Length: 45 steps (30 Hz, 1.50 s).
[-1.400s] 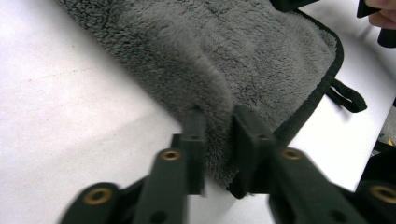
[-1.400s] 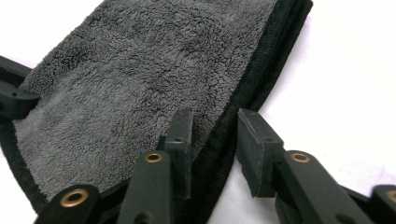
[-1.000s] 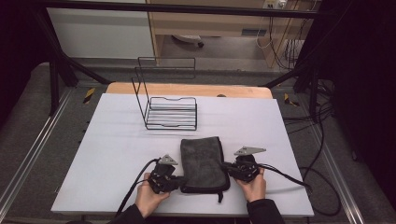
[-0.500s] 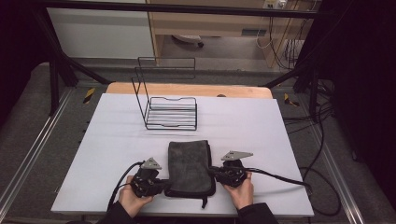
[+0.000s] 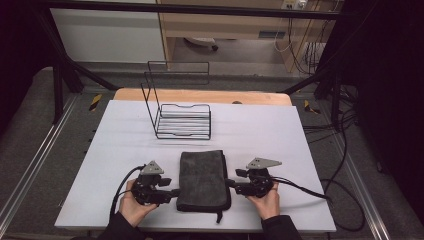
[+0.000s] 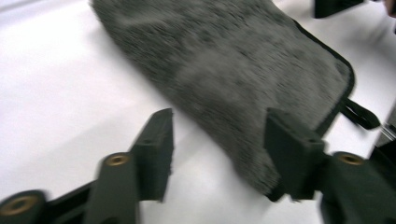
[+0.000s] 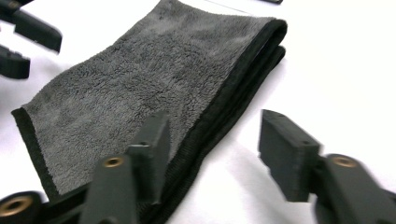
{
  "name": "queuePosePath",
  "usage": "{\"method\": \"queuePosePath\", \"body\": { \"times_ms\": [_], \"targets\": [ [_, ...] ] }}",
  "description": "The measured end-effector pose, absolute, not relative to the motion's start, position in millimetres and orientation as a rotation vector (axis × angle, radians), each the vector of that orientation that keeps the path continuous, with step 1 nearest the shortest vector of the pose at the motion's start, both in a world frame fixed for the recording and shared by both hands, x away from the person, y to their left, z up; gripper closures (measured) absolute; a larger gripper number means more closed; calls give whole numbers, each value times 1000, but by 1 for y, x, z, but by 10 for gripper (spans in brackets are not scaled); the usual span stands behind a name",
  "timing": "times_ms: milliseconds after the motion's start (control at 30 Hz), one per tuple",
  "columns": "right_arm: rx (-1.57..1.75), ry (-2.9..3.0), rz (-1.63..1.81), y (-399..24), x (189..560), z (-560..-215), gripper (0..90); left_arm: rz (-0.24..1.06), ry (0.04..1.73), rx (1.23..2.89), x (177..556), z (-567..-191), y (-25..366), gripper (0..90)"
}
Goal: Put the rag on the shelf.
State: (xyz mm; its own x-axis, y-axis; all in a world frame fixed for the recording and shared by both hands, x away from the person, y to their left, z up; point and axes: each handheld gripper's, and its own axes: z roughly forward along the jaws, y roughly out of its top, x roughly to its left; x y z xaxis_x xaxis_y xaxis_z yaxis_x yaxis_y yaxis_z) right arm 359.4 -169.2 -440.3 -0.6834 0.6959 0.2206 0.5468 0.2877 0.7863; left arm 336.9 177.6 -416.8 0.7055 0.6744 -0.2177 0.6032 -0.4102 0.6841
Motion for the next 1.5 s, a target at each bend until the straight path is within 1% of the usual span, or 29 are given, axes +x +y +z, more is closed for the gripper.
{"method": "queuePosePath", "body": {
  "times_ms": [100,133,167,200,233,367,467,600,800,900,1000,1133,1333,1500],
  "targets": [
    [1174,2375,1383,-175,361,-440,303,151,980,2128,345,-414,181,317],
    [1174,2375,1383,-175,361,-440,303,165,981,2128,347,-413,182,317],
    [1178,2369,1394,-179,361,-440,241,173,989,2125,350,-413,182,272],
    [1176,2372,1397,-180,362,-440,211,184,995,2129,354,-413,182,248],
    [1176,2372,1397,-180,362,-440,211,191,1001,2131,358,-412,182,248],
    [1180,2379,1411,-183,364,-441,120,198,1011,2119,373,-411,180,184],
    [1183,2386,1388,-184,364,-442,80,233,1009,2105,381,-411,178,150],
    [1193,2390,1385,-183,364,-444,51,247,1017,2107,393,-411,175,113],
    [1188,2385,1388,-184,364,-443,31,256,1077,2073,415,-413,171,117],
    [1186,2386,1377,-184,364,-444,30,261,1110,2066,426,-415,168,147],
    [1185,2383,1373,-184,364,-444,29,242,1140,2042,435,-418,166,200],
    [1180,2385,1370,-184,364,-444,30,251,1168,2056,443,-425,162,288],
    [1178,2388,1365,-183,364,-444,32,205,1202,2066,449,-436,159,433],
    [1178,2383,1361,-183,364,-444,44,161,1196,2057,450,-439,156,559]
  ]
}}
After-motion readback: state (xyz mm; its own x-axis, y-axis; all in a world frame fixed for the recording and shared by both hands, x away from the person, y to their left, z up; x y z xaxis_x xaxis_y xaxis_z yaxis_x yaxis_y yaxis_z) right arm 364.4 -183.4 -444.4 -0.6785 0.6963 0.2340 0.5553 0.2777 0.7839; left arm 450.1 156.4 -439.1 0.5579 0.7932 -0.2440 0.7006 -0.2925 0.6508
